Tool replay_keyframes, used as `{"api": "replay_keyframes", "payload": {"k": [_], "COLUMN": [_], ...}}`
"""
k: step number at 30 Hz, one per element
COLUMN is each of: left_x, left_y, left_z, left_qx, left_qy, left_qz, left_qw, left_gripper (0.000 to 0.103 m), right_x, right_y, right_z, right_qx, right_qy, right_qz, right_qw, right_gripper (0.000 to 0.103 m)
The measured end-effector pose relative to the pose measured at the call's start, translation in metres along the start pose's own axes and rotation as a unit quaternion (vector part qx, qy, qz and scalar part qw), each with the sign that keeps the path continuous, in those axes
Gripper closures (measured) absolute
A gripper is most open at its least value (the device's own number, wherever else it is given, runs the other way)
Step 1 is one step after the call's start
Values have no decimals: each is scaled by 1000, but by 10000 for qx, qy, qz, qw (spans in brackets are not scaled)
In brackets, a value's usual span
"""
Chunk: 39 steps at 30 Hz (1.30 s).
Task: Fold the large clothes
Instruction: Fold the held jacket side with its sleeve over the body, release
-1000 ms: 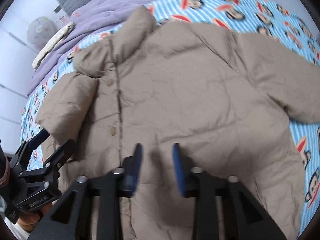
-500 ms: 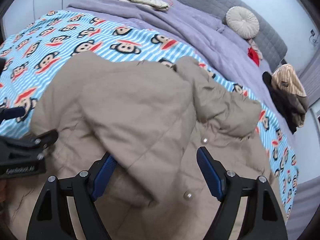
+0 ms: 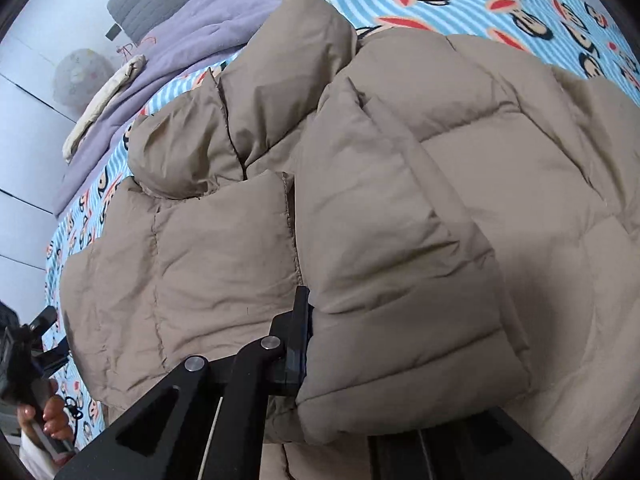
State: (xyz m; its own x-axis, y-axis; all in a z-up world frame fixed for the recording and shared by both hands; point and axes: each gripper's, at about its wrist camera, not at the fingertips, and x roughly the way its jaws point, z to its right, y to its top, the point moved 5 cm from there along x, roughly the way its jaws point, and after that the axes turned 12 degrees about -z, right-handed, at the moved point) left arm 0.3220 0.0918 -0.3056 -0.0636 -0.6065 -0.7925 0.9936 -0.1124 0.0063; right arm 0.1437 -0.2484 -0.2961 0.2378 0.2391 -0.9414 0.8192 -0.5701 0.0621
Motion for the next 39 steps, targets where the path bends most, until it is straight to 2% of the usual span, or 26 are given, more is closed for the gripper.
{"api": "replay_keyframes", "payload": {"k": [1,2,3,4,6,8,14,15,16,18,20,22,24,25,26,27,28,29,32,33,34,36,39], "left_x": [10,18,21,20,14,8,7,9,8,0,-17,-40,-58,-64,-65,-63,-56,-45,-4,5,10,10,3], "left_y": [2,2,-1,-5,-14,-17,6,8,7,5,1,-5,-12,-16,-21,-25,-30,-33,-43,-45,-46,-46,-49], "left_z": [2,8,18,31,53,57,1,-4,-7,-6,0,6,12,15,19,23,26,28,19,14,8,5,7], "left_qx": [-19,47,193,374,906,1111,700,643,585,458,448,492,577,631,700,777,860,939,940,870,753,600,595], "left_qy": [-24,46,31,140,776,1125,1226,1216,1223,1443,1774,1942,1936,1898,1874,1893,1957,2070,2564,2708,2732,2599,2735], "left_qz": [-70,-108,-105,47,403,562,496,486,507,570,760,1031,1157,1173,1159,1101,996,868,518,484,476,523,478], "left_qw": [10000,9999,9998,9992,9920,9858,9887,9893,9895,9868,9802,9743,9725,9727,9729,9726,9718,9700,9606,9575,9578,9624,9588], "left_gripper": [29,44,74,79,81,81,80,74,74,72,72,72,72,72,72,72,72,72,72,72,72,72,71], "right_x": [0,0,1,3,2,0,12,17,22,25,19,5,-22,-38,-52,-65,-75,-80,-68,-60,-48,-26,-32], "right_y": [-1,-1,-2,-5,-7,-11,-7,-5,-2,0,1,-2,-6,-10,-12,-15,-18,-20,-26,-28,-29,-29,-30], "right_z": [1,2,1,0,2,7,-17,-24,-28,-28,-24,-20,-9,0,7,13,16,14,-3,-7,-7,4,28], "right_qx": [50,94,104,92,63,101,-14,-67,-69,96,204,72,-5,46,99,149,158,96,-398,-523,-610,-426,90], "right_qy": [44,84,103,120,85,152,233,204,116,136,241,95,-180,-346,-472,-520,-437,-314,-230,-330,-497,-720,-418], "right_qz": [9,15,18,22,33,23,-31,-24,0,17,-88,-180,40,260,437,562,666,672,409,313,196,-60,-80], "right_qw": [10000,9999,9999,9999,9999,9998,9997,9998,9999,9999,9995,9998,9998,9991,9979,9970,9967,9972,9981,9976,9967,9965,9991], "right_gripper": [96,96,96,96,97,97,96,95,95,95,93,76,31,29,30,40,55,83,87,87,87,92,91]}}
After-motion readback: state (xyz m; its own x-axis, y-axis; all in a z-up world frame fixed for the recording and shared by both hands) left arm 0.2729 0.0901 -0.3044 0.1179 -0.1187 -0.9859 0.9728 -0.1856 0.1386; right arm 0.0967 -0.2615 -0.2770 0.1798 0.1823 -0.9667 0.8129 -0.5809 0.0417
